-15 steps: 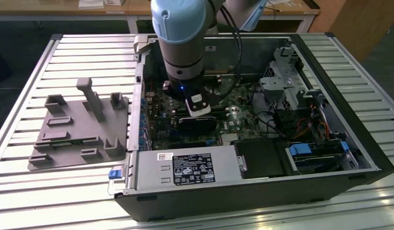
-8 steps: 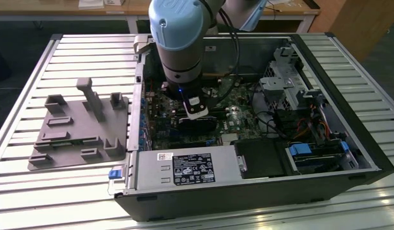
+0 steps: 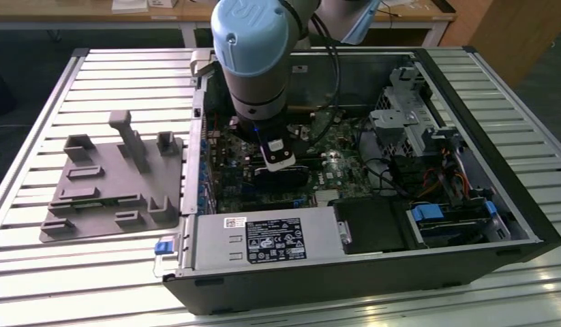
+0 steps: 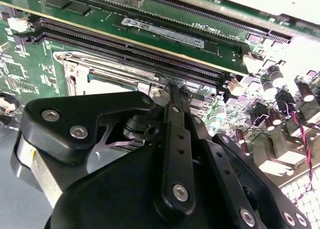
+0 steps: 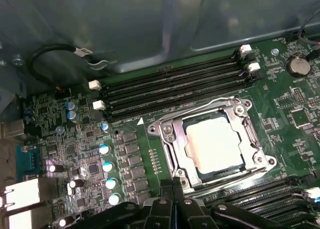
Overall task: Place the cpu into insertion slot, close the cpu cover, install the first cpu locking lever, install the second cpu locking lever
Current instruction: 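Install the second cpu locking lever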
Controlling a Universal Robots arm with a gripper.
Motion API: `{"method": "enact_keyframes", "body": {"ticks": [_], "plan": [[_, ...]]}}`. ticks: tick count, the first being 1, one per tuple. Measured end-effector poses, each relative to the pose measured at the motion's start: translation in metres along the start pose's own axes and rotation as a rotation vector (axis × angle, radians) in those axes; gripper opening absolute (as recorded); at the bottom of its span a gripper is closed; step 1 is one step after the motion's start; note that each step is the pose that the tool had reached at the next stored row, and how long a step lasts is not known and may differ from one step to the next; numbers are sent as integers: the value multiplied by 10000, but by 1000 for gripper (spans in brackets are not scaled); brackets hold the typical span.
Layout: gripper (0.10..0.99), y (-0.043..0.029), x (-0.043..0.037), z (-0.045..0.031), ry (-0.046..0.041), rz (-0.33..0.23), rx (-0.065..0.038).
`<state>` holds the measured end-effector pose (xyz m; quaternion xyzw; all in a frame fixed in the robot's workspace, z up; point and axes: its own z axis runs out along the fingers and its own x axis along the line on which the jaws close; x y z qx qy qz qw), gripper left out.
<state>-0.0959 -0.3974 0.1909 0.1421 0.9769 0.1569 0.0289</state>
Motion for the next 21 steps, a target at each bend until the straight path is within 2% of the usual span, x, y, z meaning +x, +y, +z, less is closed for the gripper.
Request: {"method": "enact_keyframes", "body": {"ticks": [5, 13, 21], "plan": [[102, -8, 3, 18, 13, 3, -43], [102, -4, 4, 10, 12, 5, -48], [102, 43, 2, -133, 12, 4, -43]]}}
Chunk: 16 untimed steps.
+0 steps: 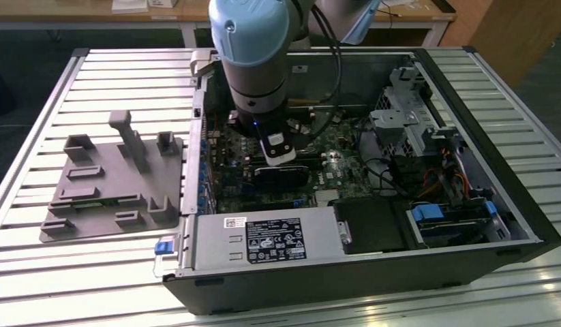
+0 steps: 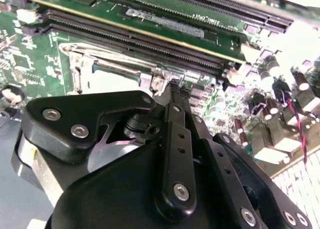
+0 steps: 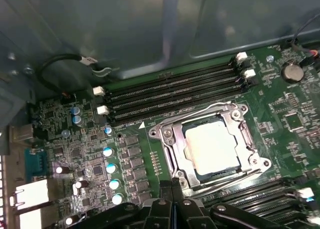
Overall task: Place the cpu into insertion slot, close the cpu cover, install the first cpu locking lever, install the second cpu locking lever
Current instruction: 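Install the second cpu locking lever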
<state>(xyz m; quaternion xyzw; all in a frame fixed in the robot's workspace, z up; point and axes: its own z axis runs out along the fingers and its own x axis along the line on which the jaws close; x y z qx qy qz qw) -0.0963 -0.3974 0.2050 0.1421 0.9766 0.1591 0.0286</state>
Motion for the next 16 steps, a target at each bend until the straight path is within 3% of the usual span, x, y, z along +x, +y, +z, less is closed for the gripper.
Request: {"method": "enact_keyframes", "body": {"ticks": [5, 7, 9, 13, 16], "plan": [[102, 39, -4, -114, -11, -4, 39], [102, 53, -7, -154, -35, -13, 125], [102, 64, -9, -183, -80, -29, 281], [102, 78, -23, -210, -208, -72, 737], [102, 90, -61, -206, -258, -62, 886]]}}
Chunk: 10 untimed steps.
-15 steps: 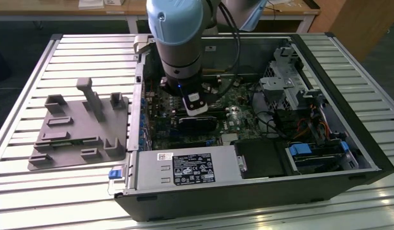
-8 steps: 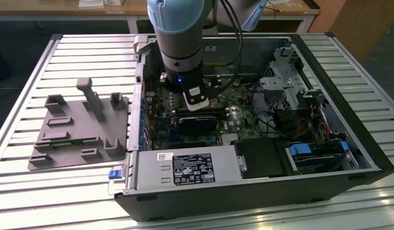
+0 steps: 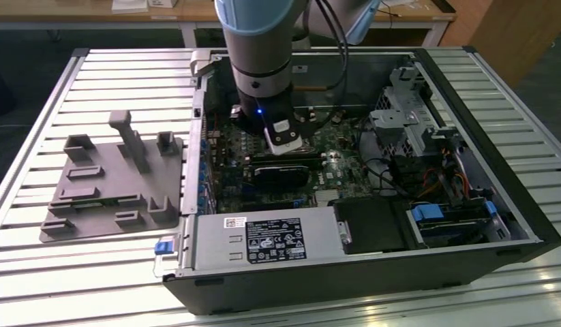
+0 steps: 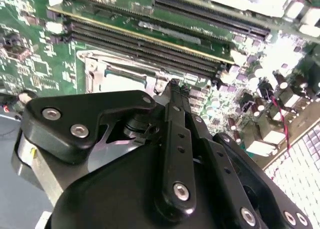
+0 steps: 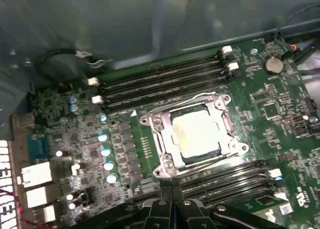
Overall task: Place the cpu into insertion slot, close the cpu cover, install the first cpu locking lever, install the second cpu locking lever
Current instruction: 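Install the second cpu locking lever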
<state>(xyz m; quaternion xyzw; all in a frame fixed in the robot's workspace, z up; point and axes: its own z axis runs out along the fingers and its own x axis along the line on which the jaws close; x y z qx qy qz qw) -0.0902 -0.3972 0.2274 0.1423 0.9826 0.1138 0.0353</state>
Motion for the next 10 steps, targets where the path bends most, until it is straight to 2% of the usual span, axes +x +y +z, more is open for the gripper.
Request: {"method": "enact_keyframes", "body": {"ticks": [2, 7, 10], "plan": [[102, 25, -88, 9, -13, 43, 14], [102, 65, -222, 24, -22, 72, 18], [102, 98, -286, 34, -37, 82, 62]]}}
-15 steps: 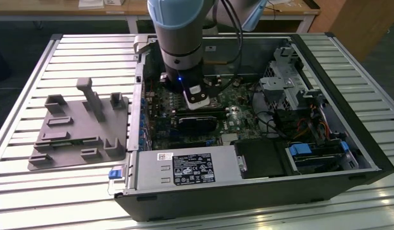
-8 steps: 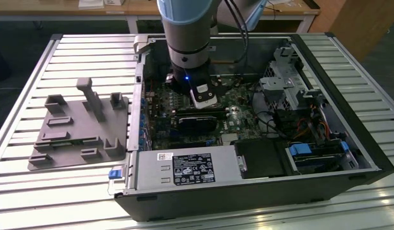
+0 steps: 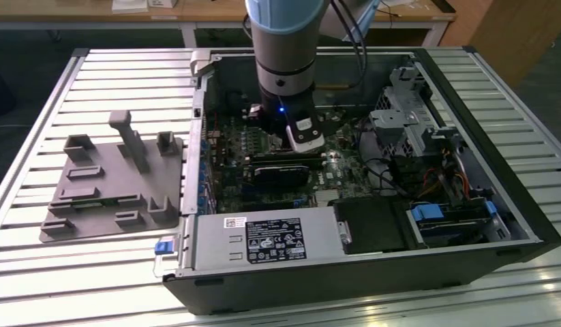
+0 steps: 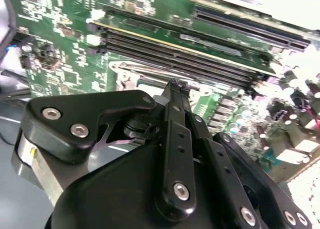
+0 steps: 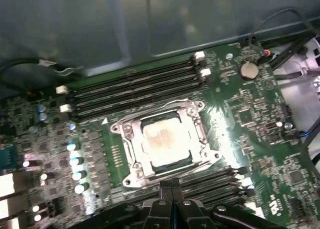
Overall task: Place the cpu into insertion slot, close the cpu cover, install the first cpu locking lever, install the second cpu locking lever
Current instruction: 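Install the second cpu locking lever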
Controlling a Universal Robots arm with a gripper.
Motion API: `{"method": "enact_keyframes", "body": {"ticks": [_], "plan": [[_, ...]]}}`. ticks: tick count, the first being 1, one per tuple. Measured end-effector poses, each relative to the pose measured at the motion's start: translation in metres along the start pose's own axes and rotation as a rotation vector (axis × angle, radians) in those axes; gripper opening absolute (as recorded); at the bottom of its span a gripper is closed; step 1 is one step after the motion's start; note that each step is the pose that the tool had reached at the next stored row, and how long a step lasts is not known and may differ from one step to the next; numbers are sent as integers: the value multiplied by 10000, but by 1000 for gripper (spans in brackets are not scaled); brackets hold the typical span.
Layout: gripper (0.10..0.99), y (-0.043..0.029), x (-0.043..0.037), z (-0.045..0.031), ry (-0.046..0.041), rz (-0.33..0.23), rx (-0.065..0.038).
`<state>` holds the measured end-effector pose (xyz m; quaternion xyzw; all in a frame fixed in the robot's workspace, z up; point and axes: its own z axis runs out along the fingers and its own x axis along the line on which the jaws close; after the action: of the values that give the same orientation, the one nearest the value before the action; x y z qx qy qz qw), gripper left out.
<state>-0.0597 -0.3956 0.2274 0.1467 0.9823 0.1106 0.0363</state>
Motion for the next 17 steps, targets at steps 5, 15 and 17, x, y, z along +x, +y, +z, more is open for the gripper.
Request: {"method": "enact_keyframes", "body": {"ticks": [5, 15, 17], "plan": [[102, 76, -19, 18, -74, -21, 246], [102, 291, 0, 70, -200, -71, 700], [102, 318, -18, 78, -199, -70, 714]]}}
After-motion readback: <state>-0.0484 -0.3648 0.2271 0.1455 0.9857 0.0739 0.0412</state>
